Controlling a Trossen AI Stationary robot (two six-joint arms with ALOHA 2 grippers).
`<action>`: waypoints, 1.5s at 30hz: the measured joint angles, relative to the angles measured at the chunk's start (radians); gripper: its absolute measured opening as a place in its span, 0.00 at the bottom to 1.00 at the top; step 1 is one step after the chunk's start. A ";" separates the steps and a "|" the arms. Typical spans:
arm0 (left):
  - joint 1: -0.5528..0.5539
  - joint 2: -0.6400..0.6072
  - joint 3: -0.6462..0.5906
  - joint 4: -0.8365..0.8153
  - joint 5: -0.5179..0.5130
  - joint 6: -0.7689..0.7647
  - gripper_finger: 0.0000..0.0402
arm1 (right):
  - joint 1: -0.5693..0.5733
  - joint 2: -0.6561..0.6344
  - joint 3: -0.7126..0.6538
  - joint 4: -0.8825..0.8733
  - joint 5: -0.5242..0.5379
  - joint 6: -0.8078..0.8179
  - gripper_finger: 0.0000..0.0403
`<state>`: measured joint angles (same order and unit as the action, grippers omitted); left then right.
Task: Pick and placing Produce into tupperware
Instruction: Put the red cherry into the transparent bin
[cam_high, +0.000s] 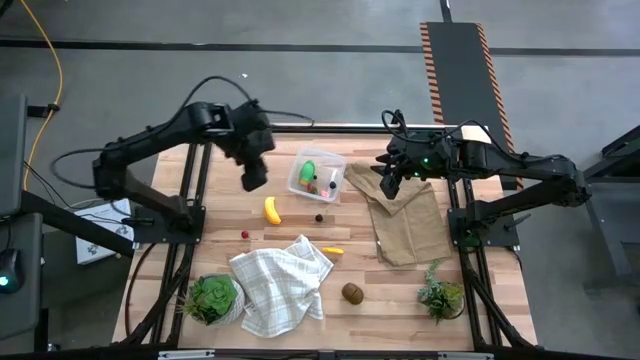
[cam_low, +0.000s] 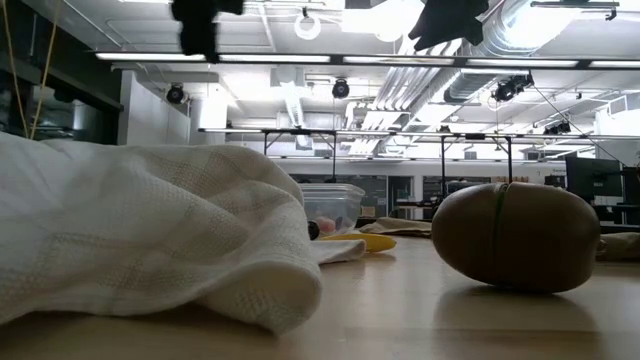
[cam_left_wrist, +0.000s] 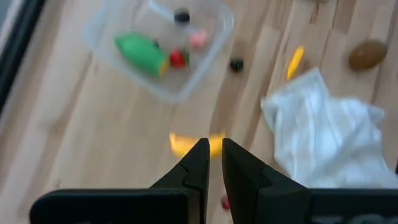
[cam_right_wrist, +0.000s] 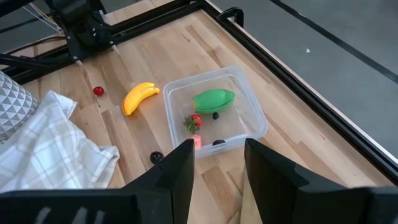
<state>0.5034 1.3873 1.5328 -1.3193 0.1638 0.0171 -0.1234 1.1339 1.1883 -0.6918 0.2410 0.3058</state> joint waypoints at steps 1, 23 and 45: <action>0.000 -0.031 -0.031 -0.022 0.000 -0.004 0.08 | 0.000 0.000 0.000 0.000 -0.002 0.000 0.33; 0.000 -0.358 -0.642 -0.016 0.019 -0.723 0.08 | 0.000 0.000 0.000 0.017 -0.002 0.033 0.33; -0.259 -0.358 -0.738 0.202 -0.114 -1.348 0.08 | 0.000 0.000 0.000 0.017 -0.001 -0.054 0.33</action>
<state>0.2440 1.0298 0.7952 -1.1172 0.0495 -1.3314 -0.1238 1.1338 1.1883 -0.6750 0.2401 0.2517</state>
